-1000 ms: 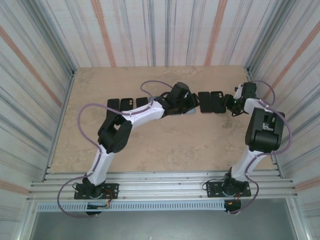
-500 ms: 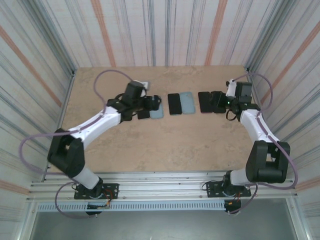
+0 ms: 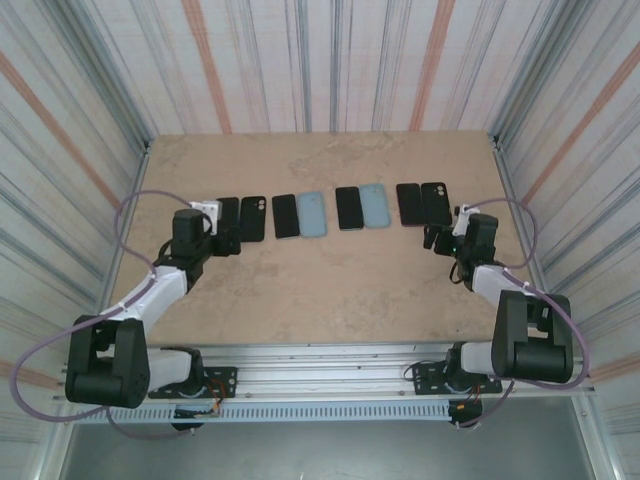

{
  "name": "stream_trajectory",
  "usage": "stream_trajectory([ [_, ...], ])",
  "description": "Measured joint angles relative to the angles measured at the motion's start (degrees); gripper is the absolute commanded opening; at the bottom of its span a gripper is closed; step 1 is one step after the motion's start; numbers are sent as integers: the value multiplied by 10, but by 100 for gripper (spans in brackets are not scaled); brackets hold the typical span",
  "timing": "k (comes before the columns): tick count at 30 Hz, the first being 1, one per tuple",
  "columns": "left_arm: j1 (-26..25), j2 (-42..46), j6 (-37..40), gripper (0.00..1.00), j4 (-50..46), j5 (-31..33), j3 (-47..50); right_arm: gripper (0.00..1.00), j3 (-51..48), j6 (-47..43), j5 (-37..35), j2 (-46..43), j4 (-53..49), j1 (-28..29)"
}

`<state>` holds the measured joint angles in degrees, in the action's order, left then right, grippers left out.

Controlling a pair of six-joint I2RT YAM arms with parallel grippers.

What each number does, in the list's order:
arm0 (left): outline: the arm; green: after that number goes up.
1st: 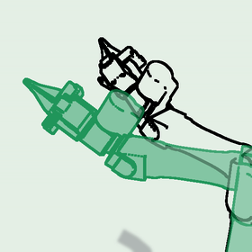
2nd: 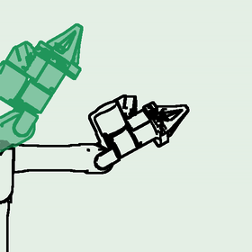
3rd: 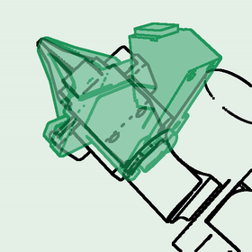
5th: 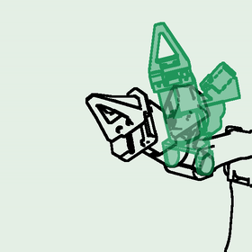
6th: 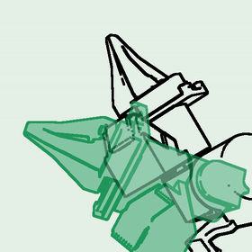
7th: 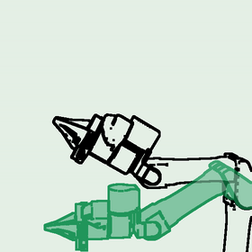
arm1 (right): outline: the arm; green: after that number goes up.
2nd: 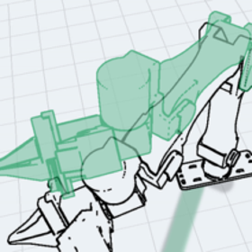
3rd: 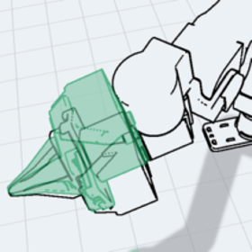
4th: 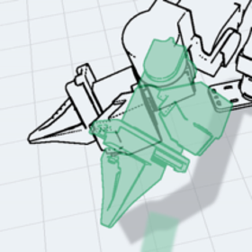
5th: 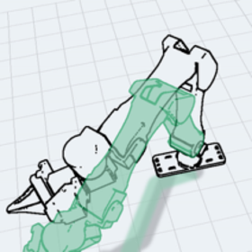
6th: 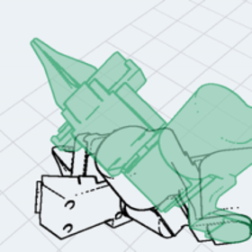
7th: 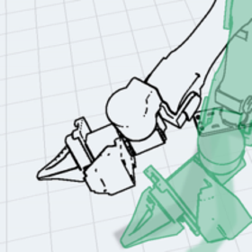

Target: Take the phone out of the phone case

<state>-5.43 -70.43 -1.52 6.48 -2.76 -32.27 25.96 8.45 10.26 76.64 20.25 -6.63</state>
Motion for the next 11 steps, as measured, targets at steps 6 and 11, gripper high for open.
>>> stream_trajectory([
  [6, 37, -53, 34, 99, 109, -38, 29, 99, -9, -4, -4, 42, 85, -4],
  [11, 68, -123, 51, 99, 186, -95, 27, 99, -6, -11, -14, 91, 163, 8],
])
